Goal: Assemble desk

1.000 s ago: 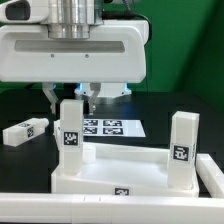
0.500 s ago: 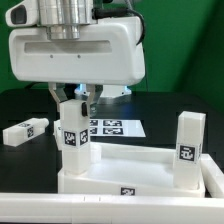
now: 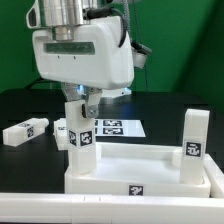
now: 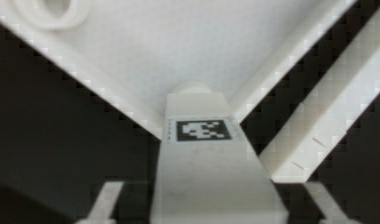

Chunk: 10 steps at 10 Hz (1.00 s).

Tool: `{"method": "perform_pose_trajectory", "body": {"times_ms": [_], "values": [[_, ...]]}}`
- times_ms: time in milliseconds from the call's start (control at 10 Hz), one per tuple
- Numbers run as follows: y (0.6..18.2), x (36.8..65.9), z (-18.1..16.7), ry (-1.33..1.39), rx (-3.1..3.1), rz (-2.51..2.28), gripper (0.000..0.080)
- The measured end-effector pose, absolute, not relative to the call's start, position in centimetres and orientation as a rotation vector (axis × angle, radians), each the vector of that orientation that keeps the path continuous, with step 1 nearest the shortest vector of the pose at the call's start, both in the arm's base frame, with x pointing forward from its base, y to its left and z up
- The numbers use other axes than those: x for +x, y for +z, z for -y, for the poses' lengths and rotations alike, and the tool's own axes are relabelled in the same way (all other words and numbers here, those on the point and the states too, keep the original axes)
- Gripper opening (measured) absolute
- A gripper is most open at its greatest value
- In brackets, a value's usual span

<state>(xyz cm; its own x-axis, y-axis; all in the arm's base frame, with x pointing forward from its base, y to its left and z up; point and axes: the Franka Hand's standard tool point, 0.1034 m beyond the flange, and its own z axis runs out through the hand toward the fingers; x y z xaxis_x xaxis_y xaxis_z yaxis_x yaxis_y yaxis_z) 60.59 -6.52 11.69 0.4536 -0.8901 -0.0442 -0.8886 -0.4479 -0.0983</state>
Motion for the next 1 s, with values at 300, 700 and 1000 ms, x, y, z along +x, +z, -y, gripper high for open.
{"method": "perform_pose_trajectory", "body": {"times_ms": [300,700,1000], "values": [[11.64,60.69,5.81,0.004,-2.378,-1.871,0.0291],[11.64,60.68,5.86,-0.002,-2.447,-1.779,0.0481],[11.41,60.62,5.92,-0.028,-2.703,-1.371,0.0640]]}}
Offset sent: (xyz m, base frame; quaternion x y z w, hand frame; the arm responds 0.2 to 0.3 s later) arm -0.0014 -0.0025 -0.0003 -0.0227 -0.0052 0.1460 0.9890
